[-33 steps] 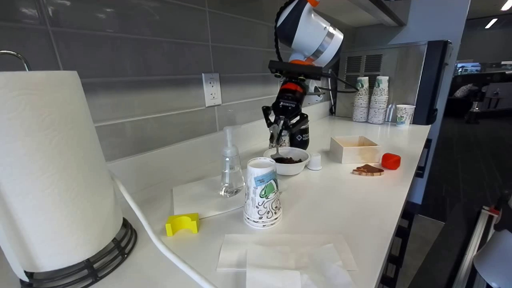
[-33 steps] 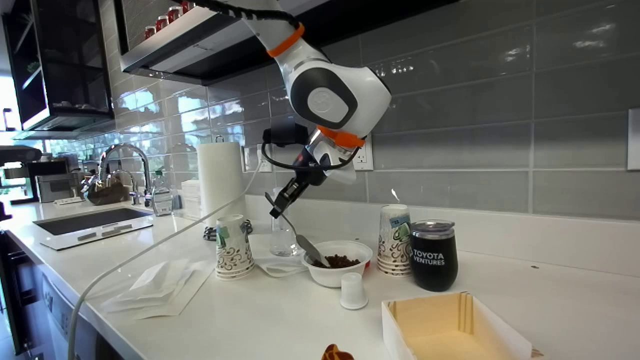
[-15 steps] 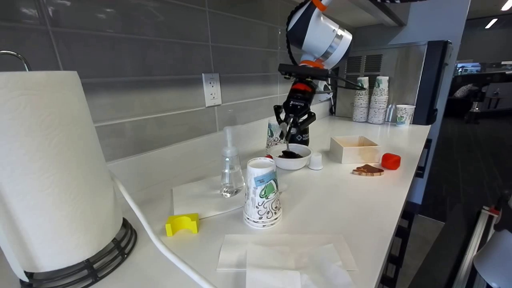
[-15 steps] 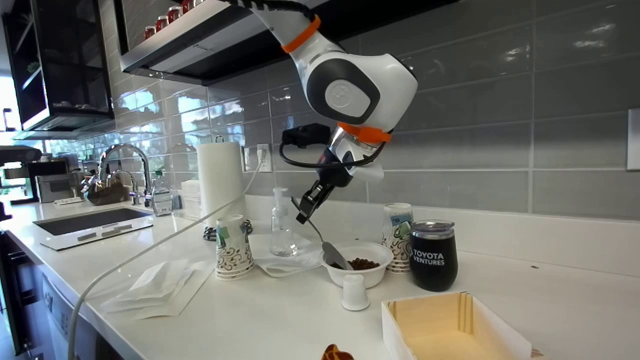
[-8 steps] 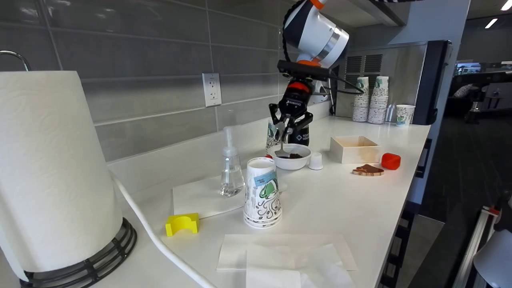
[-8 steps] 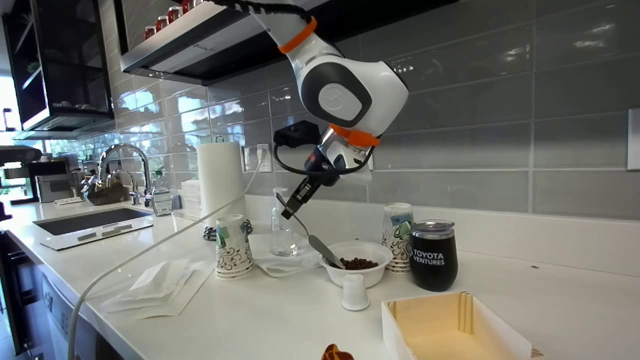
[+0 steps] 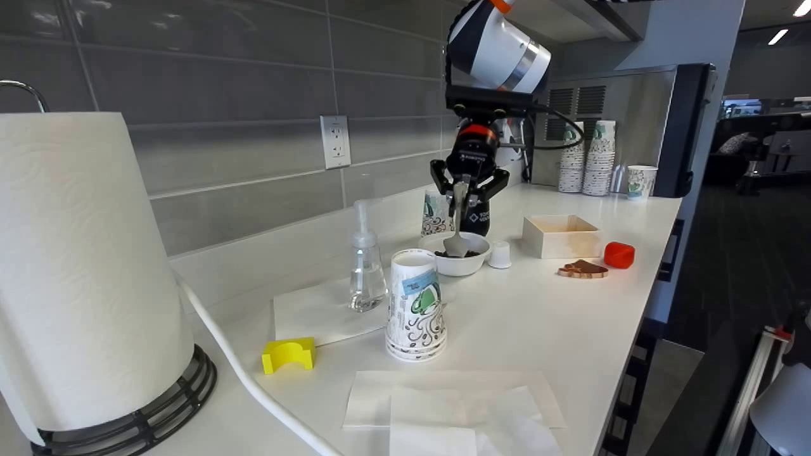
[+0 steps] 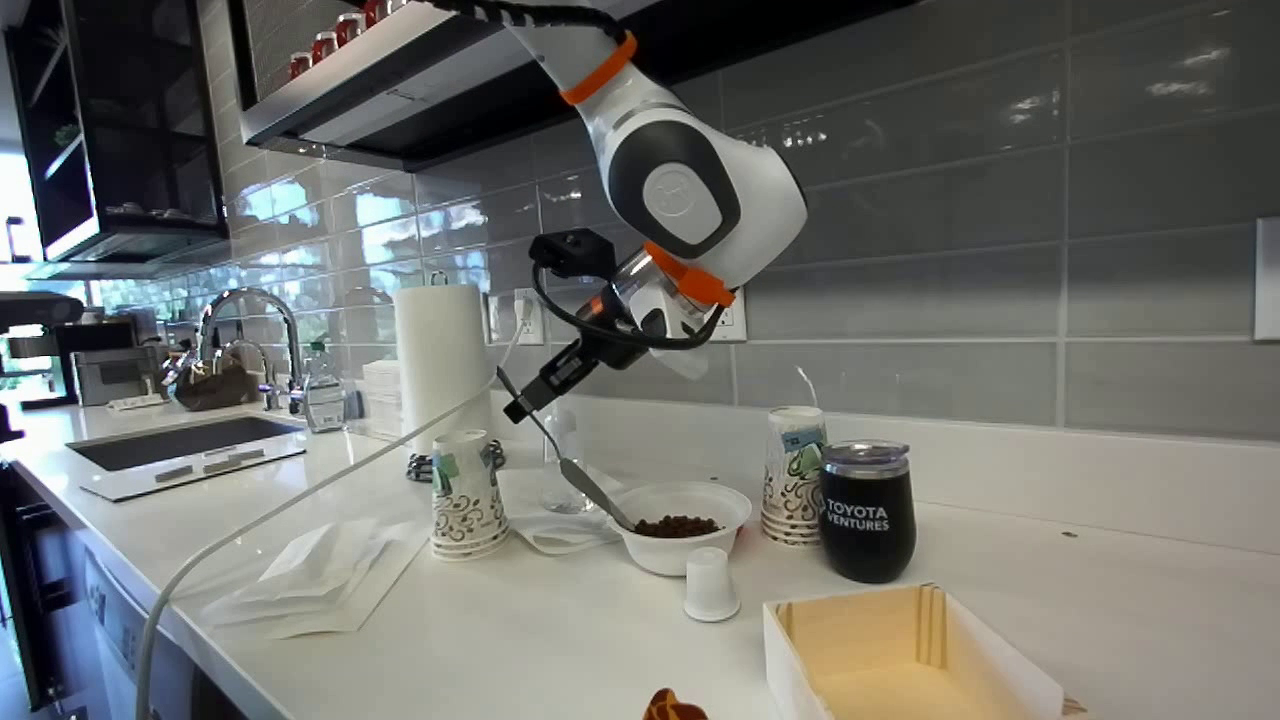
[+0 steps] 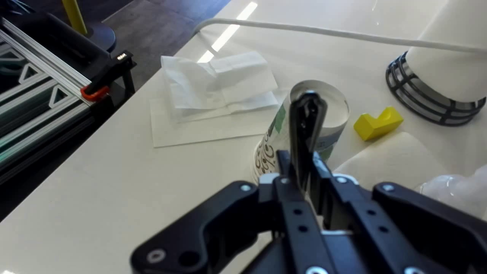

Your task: Stir the contents of the white plate with the silver spatula

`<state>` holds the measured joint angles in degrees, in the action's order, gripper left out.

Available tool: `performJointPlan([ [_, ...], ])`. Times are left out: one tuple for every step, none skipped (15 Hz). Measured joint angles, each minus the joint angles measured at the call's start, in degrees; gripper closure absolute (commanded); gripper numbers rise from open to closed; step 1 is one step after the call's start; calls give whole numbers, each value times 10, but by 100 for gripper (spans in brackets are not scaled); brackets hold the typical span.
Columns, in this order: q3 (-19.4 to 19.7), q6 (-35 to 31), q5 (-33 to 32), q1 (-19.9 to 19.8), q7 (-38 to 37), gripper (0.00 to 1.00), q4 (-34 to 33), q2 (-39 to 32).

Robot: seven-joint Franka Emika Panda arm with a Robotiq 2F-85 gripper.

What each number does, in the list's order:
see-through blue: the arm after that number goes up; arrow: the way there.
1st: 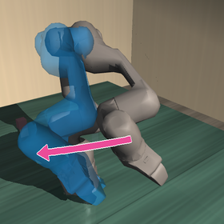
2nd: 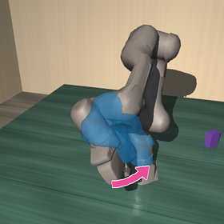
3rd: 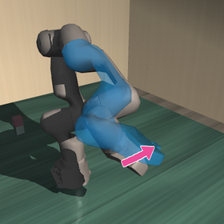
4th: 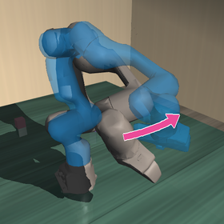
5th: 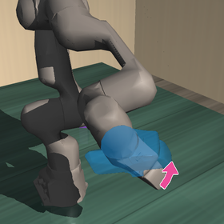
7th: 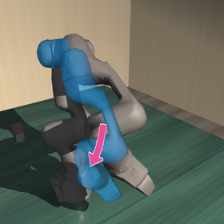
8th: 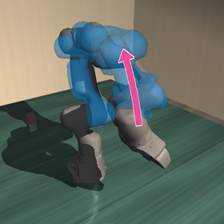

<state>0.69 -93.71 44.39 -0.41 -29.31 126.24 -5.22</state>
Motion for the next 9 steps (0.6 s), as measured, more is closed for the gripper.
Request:
performJointPlan([
  [0, 14, -1, 0, 0, 96, -1, -1],
  [1, 24, -3, 0, 1, 96, -2, -1],
  [2, 32, -6, 0, 0, 96, -3, -2],
  [4, 33, -9, 0, -1, 96, -3, -2],
  [7, 30, -13, -1, -5, 96, -3, -3],
  [11, 23, -17, -1, -10, 96, -3, -4],
  [15, 8, -23, -2, -13, 96, -3, -5],
  [18, -9, -30, -3, -16, 96, -3, -5],
  [21, -27, -36, -3, -20, 96, -2, -5],
])
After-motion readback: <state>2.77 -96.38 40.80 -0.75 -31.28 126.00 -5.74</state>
